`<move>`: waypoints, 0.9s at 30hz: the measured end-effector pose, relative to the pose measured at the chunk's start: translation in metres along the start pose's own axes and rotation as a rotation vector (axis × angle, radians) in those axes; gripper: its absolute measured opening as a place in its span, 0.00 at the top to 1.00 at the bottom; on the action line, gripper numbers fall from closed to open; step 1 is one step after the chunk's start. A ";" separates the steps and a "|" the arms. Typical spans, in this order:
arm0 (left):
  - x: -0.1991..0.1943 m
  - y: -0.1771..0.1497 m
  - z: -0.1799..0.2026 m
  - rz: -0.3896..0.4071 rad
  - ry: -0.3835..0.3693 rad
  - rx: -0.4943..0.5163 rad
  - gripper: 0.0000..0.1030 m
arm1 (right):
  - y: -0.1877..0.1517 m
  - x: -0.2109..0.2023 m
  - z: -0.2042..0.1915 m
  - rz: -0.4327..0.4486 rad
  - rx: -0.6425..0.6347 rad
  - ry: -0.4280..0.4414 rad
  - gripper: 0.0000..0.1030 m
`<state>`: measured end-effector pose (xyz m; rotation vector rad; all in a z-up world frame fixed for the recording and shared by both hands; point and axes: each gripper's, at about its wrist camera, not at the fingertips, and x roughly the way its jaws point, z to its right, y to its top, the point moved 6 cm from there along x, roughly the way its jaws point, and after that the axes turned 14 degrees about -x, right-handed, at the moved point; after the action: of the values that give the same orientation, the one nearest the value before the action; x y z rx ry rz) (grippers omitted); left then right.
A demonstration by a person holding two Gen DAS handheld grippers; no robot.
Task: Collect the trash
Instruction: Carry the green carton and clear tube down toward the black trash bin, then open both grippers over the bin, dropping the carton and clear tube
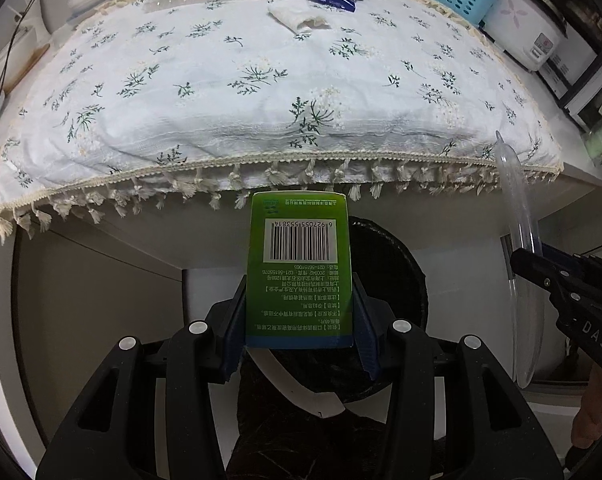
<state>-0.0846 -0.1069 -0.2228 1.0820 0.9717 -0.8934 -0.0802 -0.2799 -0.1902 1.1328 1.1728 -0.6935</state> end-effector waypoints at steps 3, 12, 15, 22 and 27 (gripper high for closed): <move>0.009 -0.005 0.006 -0.007 0.006 0.015 0.56 | -0.007 0.003 0.004 -0.009 0.006 -0.004 0.74; 0.033 -0.018 0.022 -0.035 0.003 0.058 0.56 | -0.023 0.007 0.017 -0.031 0.038 -0.012 0.74; 0.041 -0.020 0.028 -0.041 0.004 0.073 0.56 | -0.028 0.008 0.019 -0.038 0.045 -0.011 0.74; 0.047 -0.026 0.034 -0.047 -0.005 0.082 0.55 | -0.034 0.010 0.020 -0.048 0.047 -0.008 0.74; 0.042 -0.025 0.031 -0.034 -0.004 0.067 0.46 | -0.034 0.012 0.018 -0.050 0.039 -0.002 0.74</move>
<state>-0.0883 -0.1469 -0.2642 1.1228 0.9657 -0.9613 -0.1004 -0.3067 -0.2122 1.1382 1.1940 -0.7591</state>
